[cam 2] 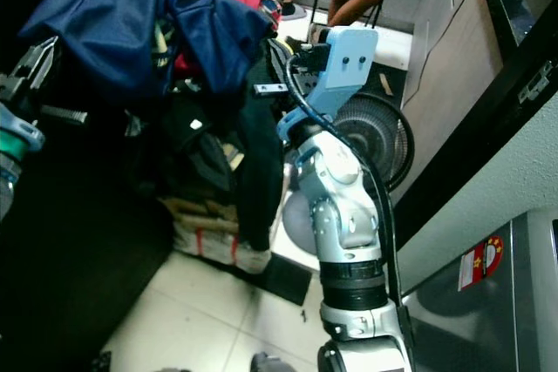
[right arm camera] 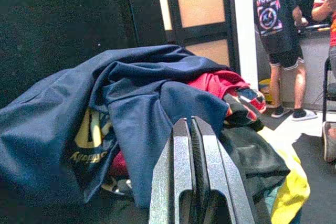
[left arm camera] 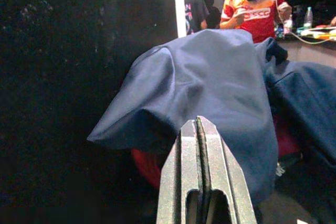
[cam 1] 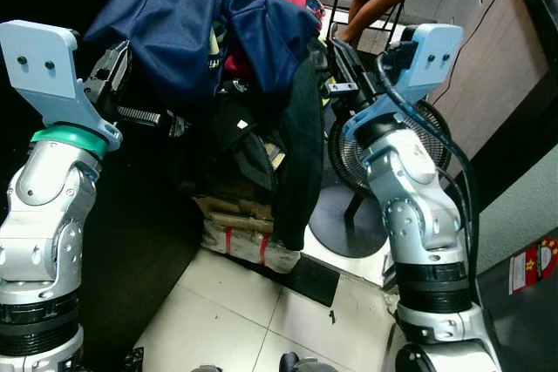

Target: Clothes washing

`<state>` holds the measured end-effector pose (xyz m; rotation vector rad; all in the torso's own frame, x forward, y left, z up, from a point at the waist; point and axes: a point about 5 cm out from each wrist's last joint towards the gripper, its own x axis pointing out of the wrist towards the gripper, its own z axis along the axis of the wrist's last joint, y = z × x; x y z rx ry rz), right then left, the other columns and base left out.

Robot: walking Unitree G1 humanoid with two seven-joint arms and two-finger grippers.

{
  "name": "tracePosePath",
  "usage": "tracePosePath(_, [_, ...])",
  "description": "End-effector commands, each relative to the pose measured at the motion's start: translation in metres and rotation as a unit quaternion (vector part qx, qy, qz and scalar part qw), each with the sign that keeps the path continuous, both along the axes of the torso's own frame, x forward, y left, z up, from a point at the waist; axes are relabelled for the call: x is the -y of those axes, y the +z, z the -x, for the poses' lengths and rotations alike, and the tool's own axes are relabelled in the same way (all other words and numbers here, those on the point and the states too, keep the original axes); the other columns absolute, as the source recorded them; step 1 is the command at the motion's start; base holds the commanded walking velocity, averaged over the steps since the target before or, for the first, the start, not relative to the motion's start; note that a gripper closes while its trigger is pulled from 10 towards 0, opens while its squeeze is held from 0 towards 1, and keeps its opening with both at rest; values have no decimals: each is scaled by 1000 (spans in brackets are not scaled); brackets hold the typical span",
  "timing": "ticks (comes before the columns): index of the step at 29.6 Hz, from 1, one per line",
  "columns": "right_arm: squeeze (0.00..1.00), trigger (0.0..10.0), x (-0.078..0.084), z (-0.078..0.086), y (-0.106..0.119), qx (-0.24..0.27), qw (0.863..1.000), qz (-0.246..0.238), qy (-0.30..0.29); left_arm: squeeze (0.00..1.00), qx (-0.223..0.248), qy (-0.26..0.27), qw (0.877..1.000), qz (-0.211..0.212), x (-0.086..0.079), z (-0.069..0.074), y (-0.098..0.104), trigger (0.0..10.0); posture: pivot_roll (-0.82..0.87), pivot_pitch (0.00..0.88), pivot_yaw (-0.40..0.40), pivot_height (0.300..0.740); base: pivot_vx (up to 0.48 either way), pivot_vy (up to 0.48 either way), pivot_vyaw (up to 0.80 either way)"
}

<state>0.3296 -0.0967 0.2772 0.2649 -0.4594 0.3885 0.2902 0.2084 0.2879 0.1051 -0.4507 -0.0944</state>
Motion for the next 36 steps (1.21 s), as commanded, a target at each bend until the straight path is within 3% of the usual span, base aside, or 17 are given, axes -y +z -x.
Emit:
tracePosePath(1, [0,10000,4,-1,5,15,1000,11,-18,0,1,4,1000,2,2,-2,2,10000,116,32,-4,740,0,0,0])
tracePosePath(6, [0,10000,5,0,7,14,1000,13,-16,0,7,8,1000,7,2,-3,4,10000,117,33,-4,740,0,0,0])
tracePosePath(36, [0,10000,5,-1,5,12,999,26,-15,0,13,17,1000,15,-2,-5,6,10000,115,18,-7,740,446,0,0])
